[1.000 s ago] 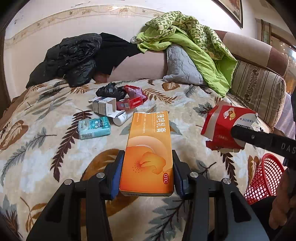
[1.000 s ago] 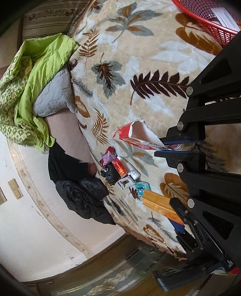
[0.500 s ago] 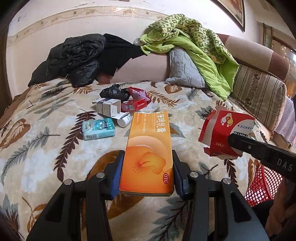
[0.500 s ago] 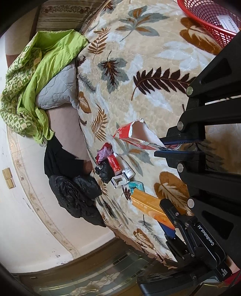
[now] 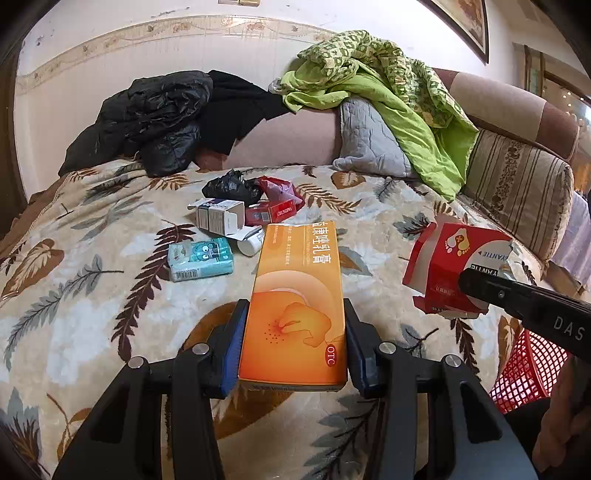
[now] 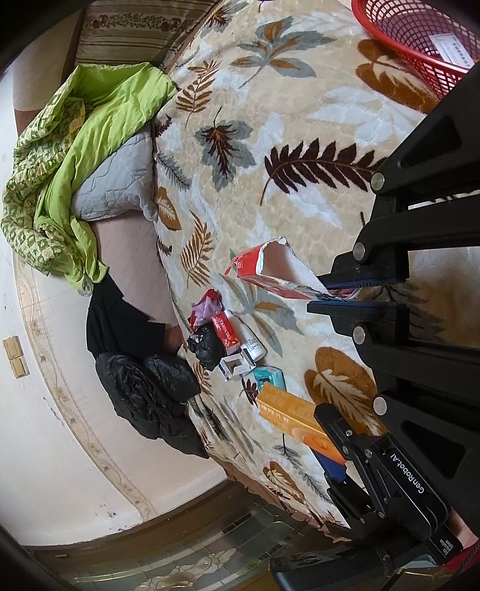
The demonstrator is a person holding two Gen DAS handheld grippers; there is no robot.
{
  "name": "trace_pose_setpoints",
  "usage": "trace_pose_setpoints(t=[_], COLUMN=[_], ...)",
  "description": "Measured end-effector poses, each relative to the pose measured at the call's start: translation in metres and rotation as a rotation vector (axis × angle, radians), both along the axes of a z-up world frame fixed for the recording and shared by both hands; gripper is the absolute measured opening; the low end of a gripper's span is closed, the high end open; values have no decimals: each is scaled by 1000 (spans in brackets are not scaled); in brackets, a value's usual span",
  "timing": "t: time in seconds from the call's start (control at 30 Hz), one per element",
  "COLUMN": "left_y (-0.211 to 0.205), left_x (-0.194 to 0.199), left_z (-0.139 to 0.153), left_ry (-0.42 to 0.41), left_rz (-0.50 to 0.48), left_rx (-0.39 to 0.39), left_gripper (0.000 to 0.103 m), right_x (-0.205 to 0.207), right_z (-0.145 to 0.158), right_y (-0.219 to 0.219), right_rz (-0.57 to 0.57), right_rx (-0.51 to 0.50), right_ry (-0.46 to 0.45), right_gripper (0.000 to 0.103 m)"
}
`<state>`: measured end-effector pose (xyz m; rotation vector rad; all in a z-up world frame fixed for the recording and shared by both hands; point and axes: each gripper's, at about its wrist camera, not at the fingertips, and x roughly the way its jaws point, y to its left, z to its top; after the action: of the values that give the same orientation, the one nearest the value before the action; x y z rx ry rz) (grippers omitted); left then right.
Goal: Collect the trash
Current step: 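Lift and hold the red box and orange box above the bed with both tools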
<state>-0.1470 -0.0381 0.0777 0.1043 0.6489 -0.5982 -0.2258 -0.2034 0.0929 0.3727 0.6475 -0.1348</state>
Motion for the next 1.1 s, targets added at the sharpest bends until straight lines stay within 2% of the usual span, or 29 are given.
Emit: trace_pose_setpoints(t=[0.23,0.6,0.87,1.0,1.1], left_y=[0,-3,-12,-15,-18], left_x=[-2,-5,-5,-5,-7], left_z=[2,3,-4,-5,0], left_ry=[-16,-14,-7,-6,14], left_rz=[-11,-30,-40,-39,-48], left_rx=[5,2,29,33,5], left_gripper=[46,46,46,46,46], right_x=[-8,-32,-35,-31,-32], right_z=[4,4,-5,-5,-4], right_y=[-1,-17,-39,-39,-39], right_rz=[-13,-17,-25,-8,5], right_rx=[15,111,245,246,254], right_ry=[-4,-34,-53,-63,-66], right_gripper=[7,7,7,7,7])
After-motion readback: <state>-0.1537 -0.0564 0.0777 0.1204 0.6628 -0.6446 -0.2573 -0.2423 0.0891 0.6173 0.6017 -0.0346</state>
